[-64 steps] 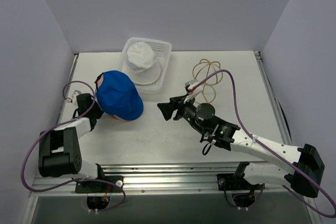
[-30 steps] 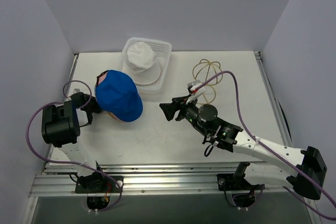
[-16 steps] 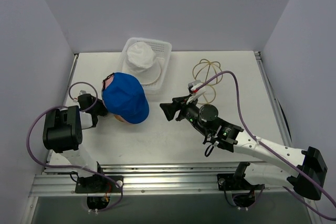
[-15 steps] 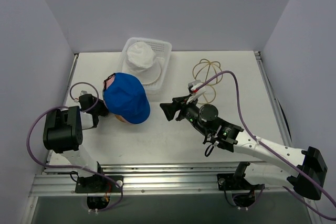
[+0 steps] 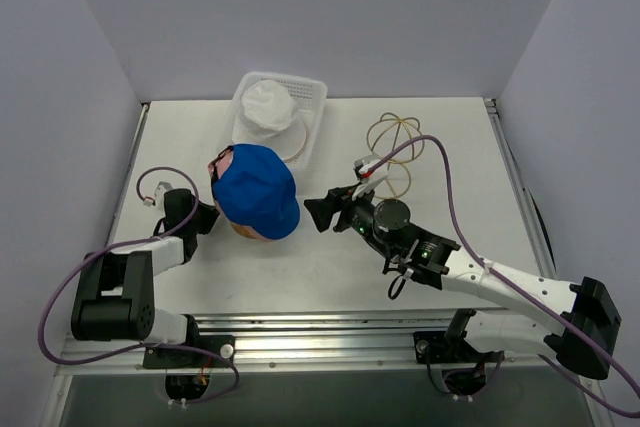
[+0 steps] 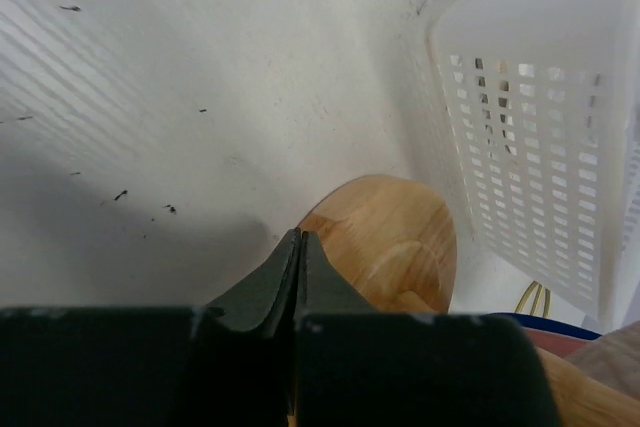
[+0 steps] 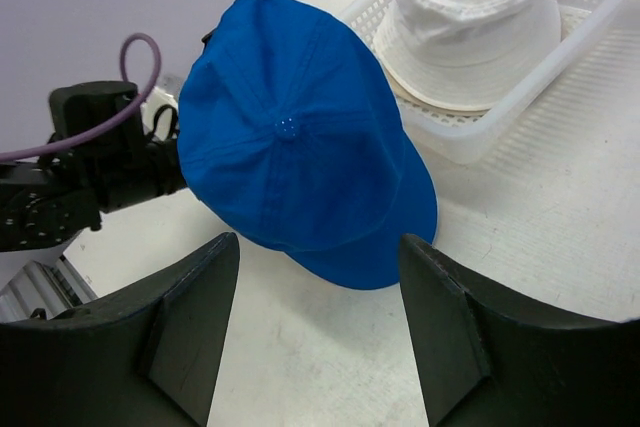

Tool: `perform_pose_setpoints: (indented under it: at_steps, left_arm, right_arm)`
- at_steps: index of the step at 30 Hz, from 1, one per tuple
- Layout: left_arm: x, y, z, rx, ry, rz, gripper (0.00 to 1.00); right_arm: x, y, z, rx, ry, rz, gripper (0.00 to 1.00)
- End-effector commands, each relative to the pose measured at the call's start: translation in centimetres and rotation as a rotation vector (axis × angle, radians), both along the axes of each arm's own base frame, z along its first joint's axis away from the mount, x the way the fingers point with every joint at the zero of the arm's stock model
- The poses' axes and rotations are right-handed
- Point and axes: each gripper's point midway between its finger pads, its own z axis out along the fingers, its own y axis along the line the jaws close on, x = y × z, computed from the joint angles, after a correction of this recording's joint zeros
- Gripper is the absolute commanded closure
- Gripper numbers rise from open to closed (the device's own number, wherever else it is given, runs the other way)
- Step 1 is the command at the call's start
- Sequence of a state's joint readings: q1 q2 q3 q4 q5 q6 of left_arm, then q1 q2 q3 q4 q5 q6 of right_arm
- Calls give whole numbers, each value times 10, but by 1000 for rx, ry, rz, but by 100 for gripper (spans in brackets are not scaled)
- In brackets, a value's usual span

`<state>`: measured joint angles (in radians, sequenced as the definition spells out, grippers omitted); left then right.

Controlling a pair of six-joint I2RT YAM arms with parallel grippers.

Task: Stack the hats

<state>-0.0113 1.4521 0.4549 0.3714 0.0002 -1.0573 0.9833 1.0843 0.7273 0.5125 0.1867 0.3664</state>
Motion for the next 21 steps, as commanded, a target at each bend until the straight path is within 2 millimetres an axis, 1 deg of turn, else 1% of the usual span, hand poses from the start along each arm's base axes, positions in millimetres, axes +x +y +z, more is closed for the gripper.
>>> perform_pose_setpoints:
  at_steps: [1,2,3,4,5,6,7,8,9,10,11,12,13,14,15,16,17,20,21]
  left_arm:
    - [-7,24,16,96,-5,85,98]
    - [-9,39,28,115,-7,125,98]
    - [-10,45,34,136,-5,141,98]
    - [-12,54,49,167,-30,177,98]
    - [-18,61,50,182,-3,199,97]
    - [-18,66,60,194,-19,214,96]
    - [-19,70,76,209,-52,223,94]
    - [-25,73,77,220,-27,227,89]
    - [-22,77,94,227,-60,233,87]
    - [-21,76,111,258,-99,202,86]
    - [-17,66,124,253,-137,138,84]
    - [-15,62,136,271,-164,95,83]
    - [-7,58,165,303,-223,49,82]
    - [-5,51,175,310,-239,3,81]
    - [-3,37,187,303,-275,-73,77]
    - [1,32,208,331,-319,-113,70]
    - [2,26,208,334,-308,-150,65]
    - [6,16,221,365,-288,-205,64]
    - [8,14,222,370,-287,-210,64]
  right_arm:
    - [7,4,7,24,-14,-20,40]
    - [8,6,6,22,-12,-16,40]
    - [8,7,5,18,-9,-14,40]
    - [10,8,1,9,-4,-19,40]
    - [10,9,0,9,-2,-18,40]
    - [11,10,-1,5,-1,-20,40]
    - [13,10,-4,-1,3,-27,40]
    - [14,11,-4,-2,4,-30,40]
    - [15,12,-3,-3,1,-30,40]
    - [17,15,-9,-15,8,-29,40]
    - [19,18,-6,-9,4,-31,40]
    - [20,21,-7,-14,5,-26,40]
    - [23,25,-16,-38,15,-29,40]
    - [25,28,-19,-50,17,-28,40]
    - [26,33,-16,-48,13,-24,40]
    - [29,36,-24,-66,20,-28,40]
    - [30,38,-26,-72,22,-27,40]
    - [34,46,-30,-81,28,-24,40]
    - [35,48,-31,-83,29,-26,40]
